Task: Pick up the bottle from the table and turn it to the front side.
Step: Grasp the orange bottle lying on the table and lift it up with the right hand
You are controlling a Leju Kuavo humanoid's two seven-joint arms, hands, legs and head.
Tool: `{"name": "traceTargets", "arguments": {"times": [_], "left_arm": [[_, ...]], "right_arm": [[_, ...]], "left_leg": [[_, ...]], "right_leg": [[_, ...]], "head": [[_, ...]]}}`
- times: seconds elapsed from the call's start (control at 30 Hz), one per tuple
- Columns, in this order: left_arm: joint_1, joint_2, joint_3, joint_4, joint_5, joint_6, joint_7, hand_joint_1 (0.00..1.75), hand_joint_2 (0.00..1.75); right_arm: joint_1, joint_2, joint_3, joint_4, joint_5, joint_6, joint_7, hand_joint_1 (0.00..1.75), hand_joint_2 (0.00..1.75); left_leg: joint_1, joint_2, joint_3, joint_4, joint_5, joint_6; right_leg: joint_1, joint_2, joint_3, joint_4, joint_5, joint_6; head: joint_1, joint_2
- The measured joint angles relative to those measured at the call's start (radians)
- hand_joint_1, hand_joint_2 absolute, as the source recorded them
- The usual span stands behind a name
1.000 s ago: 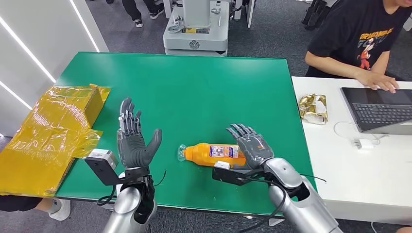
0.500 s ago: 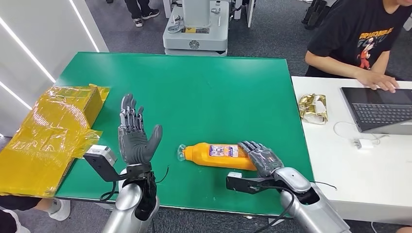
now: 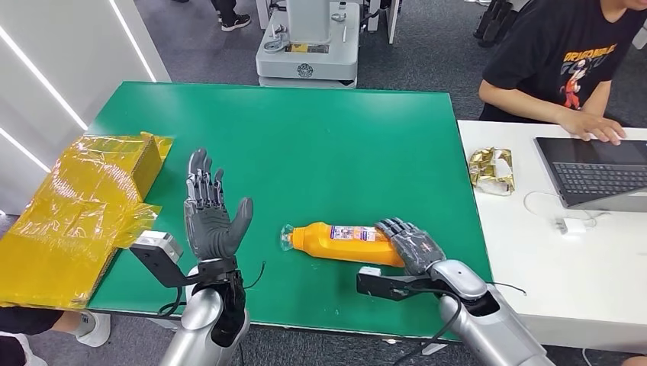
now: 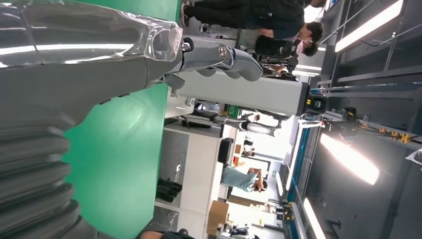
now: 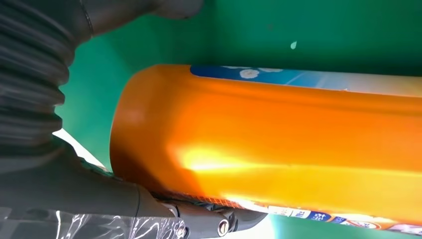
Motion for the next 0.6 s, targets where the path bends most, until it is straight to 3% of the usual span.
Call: {"name": "traceTargets", "arguments": {"times": [0.2, 0.23, 0.37, 0.47, 0.57, 0.6], "left_arm": [[0.000, 0.000, 0.000, 0.002, 0.000, 0.000, 0.000, 0.00, 1.75], [0.000, 0.000, 0.000, 0.002, 0.000, 0.000, 0.000, 0.00, 1.75], [0.000, 0.002, 0.000, 0.002, 0.006, 0.006, -0.006, 0.00, 1.75], [0.001, 0.004, 0.000, 0.003, 0.011, 0.007, -0.011, 0.00, 1.75], [0.003, 0.005, 0.000, 0.003, 0.011, 0.005, -0.016, 0.00, 1.75], [0.004, 0.005, 0.000, 0.003, 0.010, 0.004, -0.018, 0.00, 1.75]], "right_arm": [[-0.004, 0.000, 0.002, 0.008, 0.000, 0.000, 0.000, 0.00, 1.75], [-0.004, 0.000, 0.002, 0.008, 0.000, -0.001, -0.001, 0.09, 1.75], [-0.003, 0.003, 0.002, 0.015, 0.007, -0.035, -0.015, 1.60, 1.75], [0.000, 0.007, 0.002, 0.021, 0.017, -0.070, -0.026, 1.75, 1.75], [0.005, 0.008, 0.002, 0.023, 0.023, -0.090, -0.030, 1.70, 1.75], [0.007, 0.008, 0.002, 0.023, 0.025, -0.095, -0.031, 1.61, 1.75]], "left_leg": [[0.000, 0.000, 0.000, 0.000, 0.000, 0.000], [0.000, 0.000, 0.001, 0.000, 0.000, 0.000], [0.000, 0.000, 0.001, 0.000, 0.000, 0.000], [0.000, 0.000, 0.001, 0.000, 0.000, 0.000], [0.000, 0.000, 0.001, 0.000, 0.000, 0.000], [0.000, 0.000, 0.000, 0.000, 0.000, 0.000]], "right_leg": [[0.000, 0.000, 0.000, 0.000, 0.000, 0.000], [0.000, 0.000, 0.000, 0.000, 0.000, 0.000], [0.000, 0.000, 0.001, 0.000, 0.000, 0.000], [0.000, 0.000, 0.000, 0.000, 0.000, 0.000], [0.000, 0.000, 0.000, 0.000, 0.000, 0.000], [0.000, 0.000, 0.000, 0.000, 0.000, 0.000]], "head": [[0.000, 0.000], [0.000, 0.000], [0.000, 0.000], [0.000, 0.000], [0.000, 0.000], [0.000, 0.000]]}}
